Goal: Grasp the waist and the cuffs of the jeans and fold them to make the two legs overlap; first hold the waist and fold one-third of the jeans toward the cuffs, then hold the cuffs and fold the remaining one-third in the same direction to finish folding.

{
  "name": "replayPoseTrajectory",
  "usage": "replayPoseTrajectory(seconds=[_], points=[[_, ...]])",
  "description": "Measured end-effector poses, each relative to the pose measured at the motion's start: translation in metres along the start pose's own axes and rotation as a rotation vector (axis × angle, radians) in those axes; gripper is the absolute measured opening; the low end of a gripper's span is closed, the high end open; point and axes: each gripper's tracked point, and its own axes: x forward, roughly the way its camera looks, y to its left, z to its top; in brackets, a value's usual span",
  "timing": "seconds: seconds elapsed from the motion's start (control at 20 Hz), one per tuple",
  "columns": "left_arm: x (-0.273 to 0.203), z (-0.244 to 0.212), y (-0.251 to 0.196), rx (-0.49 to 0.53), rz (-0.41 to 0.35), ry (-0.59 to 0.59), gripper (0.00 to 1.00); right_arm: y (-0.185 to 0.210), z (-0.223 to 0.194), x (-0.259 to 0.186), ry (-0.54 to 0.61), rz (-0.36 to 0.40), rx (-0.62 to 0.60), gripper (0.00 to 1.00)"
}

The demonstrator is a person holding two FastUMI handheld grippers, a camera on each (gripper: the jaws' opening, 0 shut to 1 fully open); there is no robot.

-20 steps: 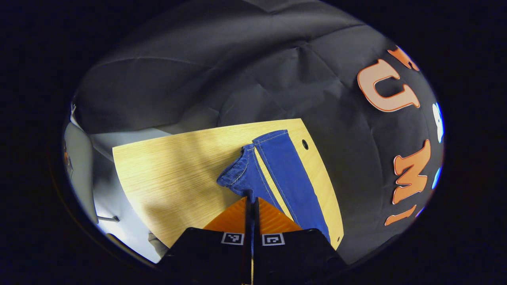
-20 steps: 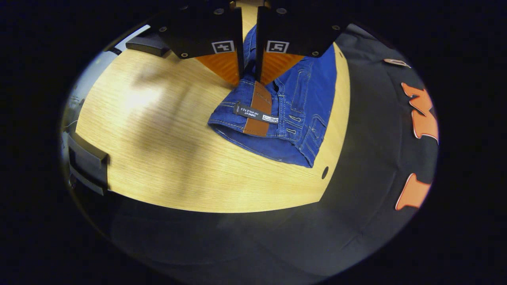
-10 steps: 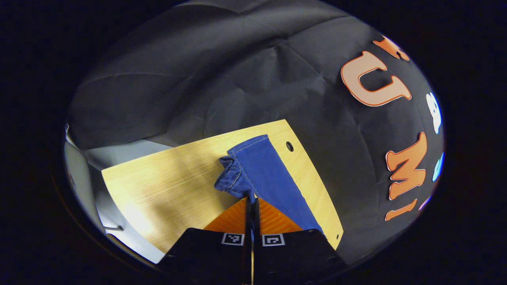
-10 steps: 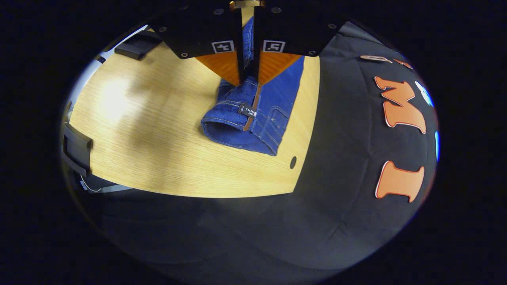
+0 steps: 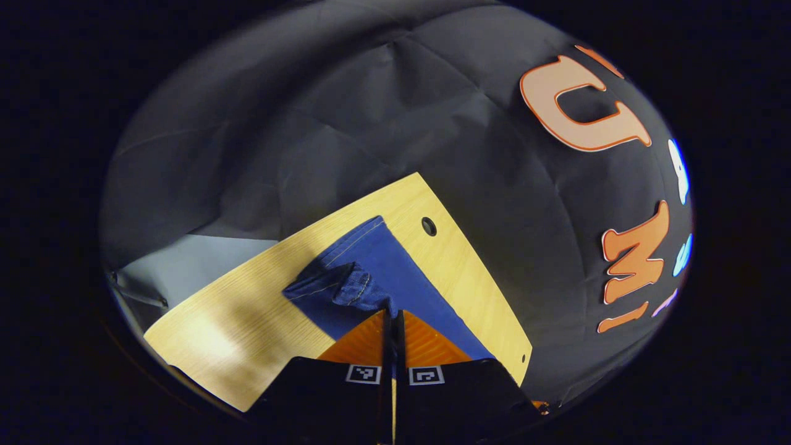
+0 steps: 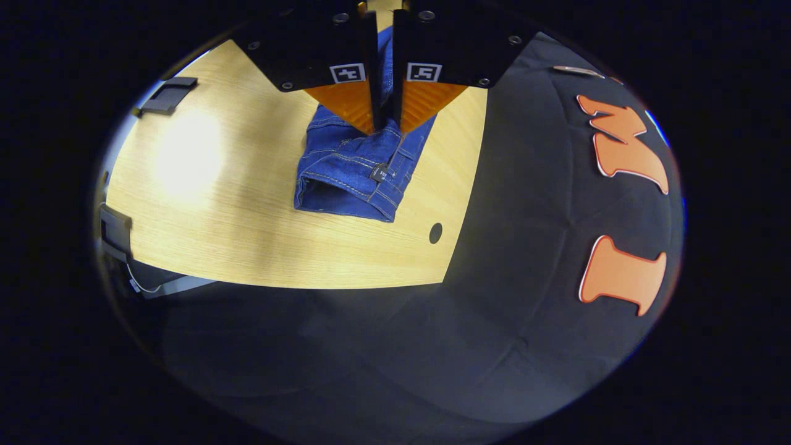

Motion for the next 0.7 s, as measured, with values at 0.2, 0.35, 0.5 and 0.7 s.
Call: replayPoseTrajectory(seconds=[0.2,0.35,0.5,0.7], points=[[0.041,0.010,-0.006,0.027,0.014,0.065,0.02,0.014,0.004,0.016,0.000,-0.061,-0.022,0.10],[0.067,0.019,-0.009,0.060,0.046,0.082,0.02,0.029,0.006,0.047,0.026,-0.075,-0.036,0.10],[0.093,0.022,-0.008,0.088,0.110,0.106,0.02,0.038,0.005,0.082,0.073,-0.100,-0.049,0.10],[0.120,0.026,-0.003,0.118,0.197,0.143,0.02,0.040,0.002,0.122,0.134,-0.146,-0.044,0.10]])
